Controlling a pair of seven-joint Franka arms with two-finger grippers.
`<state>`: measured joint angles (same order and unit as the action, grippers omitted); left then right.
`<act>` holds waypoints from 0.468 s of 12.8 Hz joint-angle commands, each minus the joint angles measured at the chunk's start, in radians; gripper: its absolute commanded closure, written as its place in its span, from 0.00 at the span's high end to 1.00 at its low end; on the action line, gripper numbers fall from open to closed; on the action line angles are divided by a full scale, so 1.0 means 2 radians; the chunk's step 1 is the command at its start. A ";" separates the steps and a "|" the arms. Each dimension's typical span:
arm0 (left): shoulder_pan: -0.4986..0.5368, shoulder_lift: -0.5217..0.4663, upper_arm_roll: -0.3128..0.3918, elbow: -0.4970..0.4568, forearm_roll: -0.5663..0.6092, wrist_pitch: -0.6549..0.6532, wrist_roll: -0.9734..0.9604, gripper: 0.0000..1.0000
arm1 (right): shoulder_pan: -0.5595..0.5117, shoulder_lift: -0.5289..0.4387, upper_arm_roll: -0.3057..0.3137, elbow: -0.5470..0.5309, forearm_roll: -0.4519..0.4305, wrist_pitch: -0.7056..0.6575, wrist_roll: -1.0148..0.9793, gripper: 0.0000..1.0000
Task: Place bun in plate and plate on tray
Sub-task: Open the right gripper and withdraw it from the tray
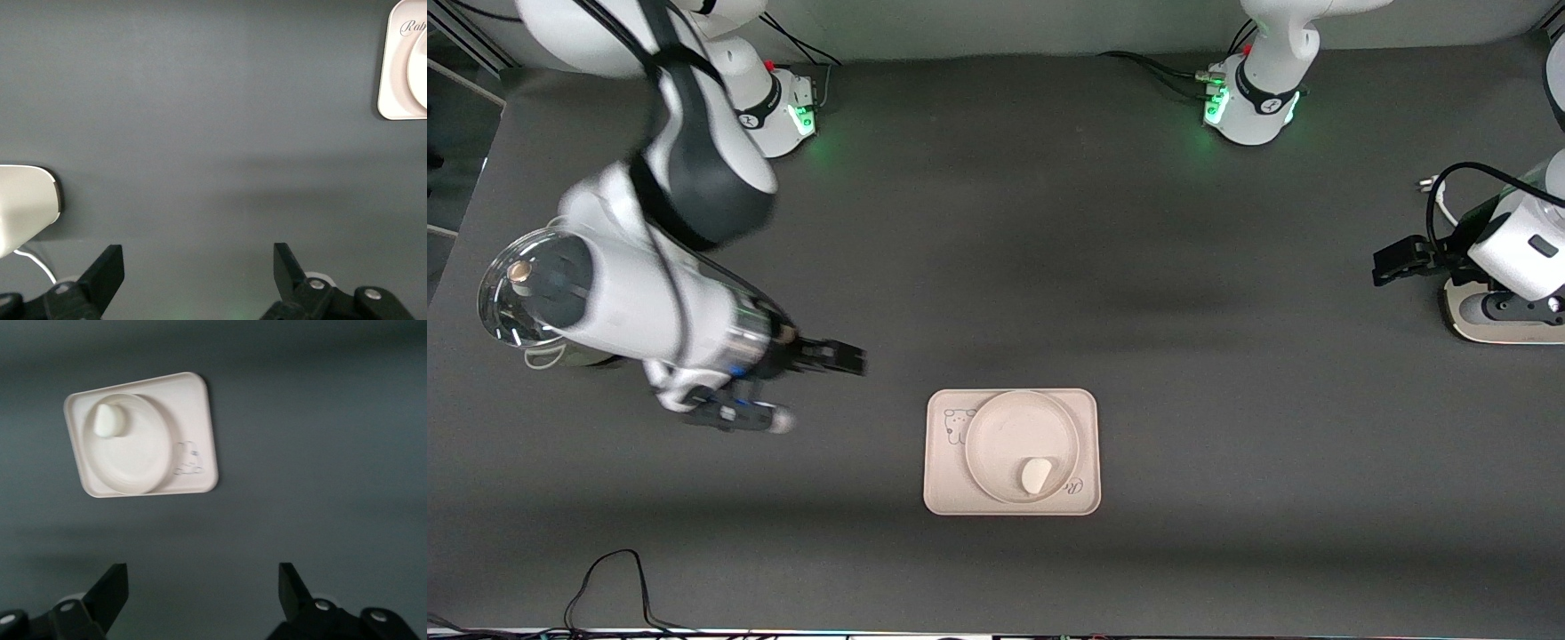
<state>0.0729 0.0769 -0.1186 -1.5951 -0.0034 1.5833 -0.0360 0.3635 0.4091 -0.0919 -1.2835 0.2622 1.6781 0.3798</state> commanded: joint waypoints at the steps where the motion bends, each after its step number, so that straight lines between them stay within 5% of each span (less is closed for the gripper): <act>1: -0.003 -0.002 0.003 0.003 -0.004 -0.005 0.006 1.00 | -0.050 -0.124 0.008 -0.107 -0.030 -0.044 -0.081 1.00; 4: -0.003 -0.002 0.003 0.003 -0.004 -0.005 0.006 1.00 | -0.096 -0.152 0.005 -0.118 -0.099 -0.067 -0.177 1.00; 6: -0.003 -0.002 0.003 0.003 -0.004 -0.005 0.006 1.00 | -0.113 -0.158 -0.009 -0.118 -0.109 -0.068 -0.207 1.00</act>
<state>0.0729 0.0770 -0.1187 -1.5951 -0.0035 1.5833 -0.0360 0.1514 0.1105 -0.0979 -1.4914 0.0785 1.5323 0.0195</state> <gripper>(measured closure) 0.000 0.000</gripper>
